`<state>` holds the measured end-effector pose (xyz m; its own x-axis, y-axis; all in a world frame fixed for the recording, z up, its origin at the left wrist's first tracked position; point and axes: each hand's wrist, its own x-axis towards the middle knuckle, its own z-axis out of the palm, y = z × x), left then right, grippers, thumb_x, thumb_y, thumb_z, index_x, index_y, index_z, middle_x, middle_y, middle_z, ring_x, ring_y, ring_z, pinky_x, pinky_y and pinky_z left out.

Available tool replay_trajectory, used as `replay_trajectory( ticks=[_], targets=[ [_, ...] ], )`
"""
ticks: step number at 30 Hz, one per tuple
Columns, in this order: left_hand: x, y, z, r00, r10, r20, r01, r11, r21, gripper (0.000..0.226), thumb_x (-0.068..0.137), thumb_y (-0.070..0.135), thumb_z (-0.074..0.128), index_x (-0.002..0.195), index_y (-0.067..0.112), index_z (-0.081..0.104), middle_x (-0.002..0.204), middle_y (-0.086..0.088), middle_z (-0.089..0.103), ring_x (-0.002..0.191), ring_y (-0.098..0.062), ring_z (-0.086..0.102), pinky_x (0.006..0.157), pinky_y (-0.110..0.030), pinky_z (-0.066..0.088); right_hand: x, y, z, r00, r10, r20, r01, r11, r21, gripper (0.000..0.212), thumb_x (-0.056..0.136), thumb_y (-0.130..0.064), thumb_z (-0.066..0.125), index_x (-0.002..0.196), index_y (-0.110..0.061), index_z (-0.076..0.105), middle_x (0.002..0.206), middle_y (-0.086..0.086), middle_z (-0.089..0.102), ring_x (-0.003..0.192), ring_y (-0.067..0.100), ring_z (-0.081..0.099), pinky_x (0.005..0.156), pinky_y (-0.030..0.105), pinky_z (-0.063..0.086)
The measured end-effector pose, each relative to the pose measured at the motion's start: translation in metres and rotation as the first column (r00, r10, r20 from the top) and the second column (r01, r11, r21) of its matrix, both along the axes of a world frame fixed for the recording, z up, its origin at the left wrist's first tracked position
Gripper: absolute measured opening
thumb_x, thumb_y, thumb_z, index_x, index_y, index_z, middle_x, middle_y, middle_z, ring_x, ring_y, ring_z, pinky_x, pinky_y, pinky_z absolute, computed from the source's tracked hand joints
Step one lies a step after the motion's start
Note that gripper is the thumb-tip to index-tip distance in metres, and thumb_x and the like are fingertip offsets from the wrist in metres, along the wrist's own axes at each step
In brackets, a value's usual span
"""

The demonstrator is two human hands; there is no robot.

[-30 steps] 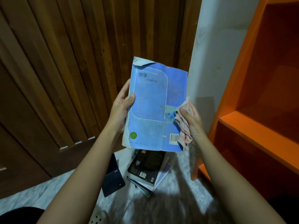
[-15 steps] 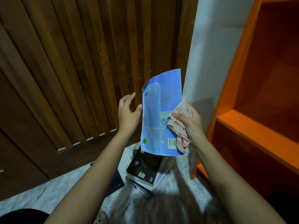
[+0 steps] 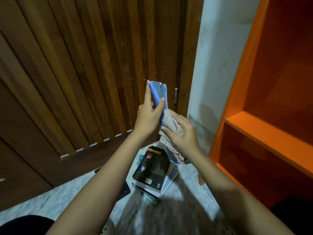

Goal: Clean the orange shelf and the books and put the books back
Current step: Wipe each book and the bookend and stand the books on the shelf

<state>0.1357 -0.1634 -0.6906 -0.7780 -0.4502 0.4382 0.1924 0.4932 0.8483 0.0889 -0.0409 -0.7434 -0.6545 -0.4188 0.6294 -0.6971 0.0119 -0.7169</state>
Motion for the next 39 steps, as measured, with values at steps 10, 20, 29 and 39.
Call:
replay_trajectory(
  ticks=[10, 20, 29, 39],
  targets=[
    [0.011, -0.003, 0.014, 0.974, 0.072, -0.213, -0.059, 0.996, 0.070, 0.043, 0.102, 0.010, 0.035, 0.145, 0.011, 0.029, 0.103, 0.043, 0.054, 0.086, 0.015, 0.060, 0.073, -0.014, 0.052, -0.010, -0.002, 0.018, 0.971, -0.224, 0.081, 0.232, 0.967, -0.108, 0.043, 0.092, -0.029, 0.047, 0.130, -0.008, 0.049, 0.118, 0.010, 0.050, 0.101, -0.010, 0.038, 0.087, -0.006, 0.023],
    [0.019, -0.007, 0.025, 0.928, 0.037, -0.371, 0.116, 0.917, 0.383, 0.040, 0.101, 0.008, 0.036, 0.140, 0.017, 0.035, 0.123, -0.008, 0.060, 0.092, -0.009, 0.066, 0.073, -0.024, 0.055, -0.038, -0.027, 0.056, 0.929, -0.368, 0.030, 0.369, 0.930, 0.004, 0.021, 0.095, -0.030, 0.048, 0.111, -0.028, 0.061, 0.104, -0.001, 0.044, 0.084, 0.016, 0.053, 0.066, 0.024, 0.035],
    [0.013, -0.007, 0.028, 0.937, -0.016, -0.348, 0.155, 0.913, 0.377, 0.040, 0.102, 0.011, 0.037, 0.141, 0.015, 0.034, 0.131, -0.022, 0.054, 0.097, -0.022, 0.063, 0.073, -0.025, 0.057, -0.022, -0.032, 0.054, 0.964, -0.254, 0.081, 0.265, 0.946, -0.186, 0.022, 0.093, -0.020, 0.052, 0.110, -0.012, 0.064, 0.108, 0.010, 0.054, 0.089, 0.000, 0.050, 0.078, 0.003, 0.036],
    [0.012, -0.011, 0.037, 0.935, 0.051, -0.350, 0.109, 0.900, 0.421, 0.036, 0.102, 0.015, 0.036, 0.138, 0.022, 0.036, 0.123, -0.021, 0.059, 0.091, -0.022, 0.064, 0.069, -0.028, 0.058, -0.018, -0.029, 0.028, 0.912, -0.354, 0.207, 0.372, 0.927, -0.054, 0.023, 0.095, -0.024, 0.050, 0.113, -0.019, 0.064, 0.103, 0.003, 0.048, 0.091, 0.015, 0.053, 0.063, 0.003, 0.034]
  ],
)
